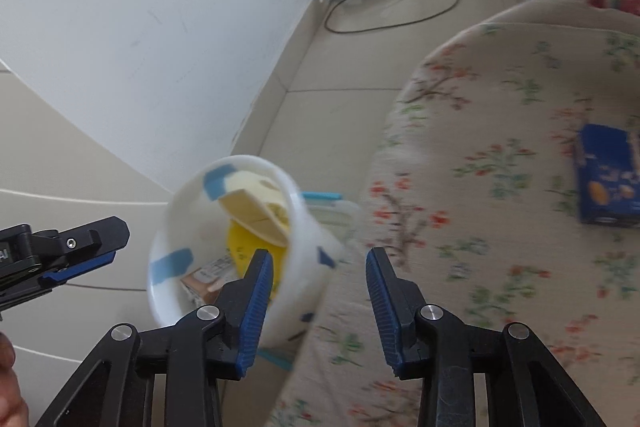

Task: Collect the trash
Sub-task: 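Grasp the blue cracker box with the left tool while the right tool grasps the white tissue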

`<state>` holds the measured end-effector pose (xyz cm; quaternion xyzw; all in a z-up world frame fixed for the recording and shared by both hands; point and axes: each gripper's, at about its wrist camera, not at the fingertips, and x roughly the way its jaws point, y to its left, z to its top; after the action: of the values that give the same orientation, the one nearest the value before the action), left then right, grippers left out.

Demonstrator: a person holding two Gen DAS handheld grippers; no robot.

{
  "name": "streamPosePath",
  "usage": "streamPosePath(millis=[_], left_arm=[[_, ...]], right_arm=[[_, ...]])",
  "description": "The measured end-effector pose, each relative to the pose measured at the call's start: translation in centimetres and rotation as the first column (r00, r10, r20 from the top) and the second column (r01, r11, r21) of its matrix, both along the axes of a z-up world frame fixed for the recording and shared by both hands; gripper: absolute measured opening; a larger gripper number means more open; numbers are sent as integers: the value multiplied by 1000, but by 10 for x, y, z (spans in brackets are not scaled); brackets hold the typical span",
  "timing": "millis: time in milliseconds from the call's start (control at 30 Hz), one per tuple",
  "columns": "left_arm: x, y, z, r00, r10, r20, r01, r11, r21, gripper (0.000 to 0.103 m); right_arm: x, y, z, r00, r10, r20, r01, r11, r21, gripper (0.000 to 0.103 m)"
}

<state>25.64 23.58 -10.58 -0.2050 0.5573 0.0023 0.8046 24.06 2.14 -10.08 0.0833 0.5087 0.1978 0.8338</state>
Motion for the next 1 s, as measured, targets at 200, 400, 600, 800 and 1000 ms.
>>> streamPosePath(millis=[200,400,600,800,1000], left_arm=[[19,-65,2,993,-119,12,119,993,-9,56],[42,-130,5,979,-201,31,202,979,-25,66],[62,-177,-7,972,-235,25,236,971,-48,67],[85,-205,-19,974,-223,32,225,971,-85,68],[107,-225,-37,982,-188,11,188,972,-143,68]], right_arm=[[-3,-67,15,994,-110,11,110,994,2,49],[6,-155,23,954,-300,29,300,954,-20,52],[21,-237,6,877,-480,-25,479,877,-38,52],[29,-267,-11,844,-533,-62,532,846,-31,52],[31,-292,-8,821,-567,-64,568,823,-5,52]])
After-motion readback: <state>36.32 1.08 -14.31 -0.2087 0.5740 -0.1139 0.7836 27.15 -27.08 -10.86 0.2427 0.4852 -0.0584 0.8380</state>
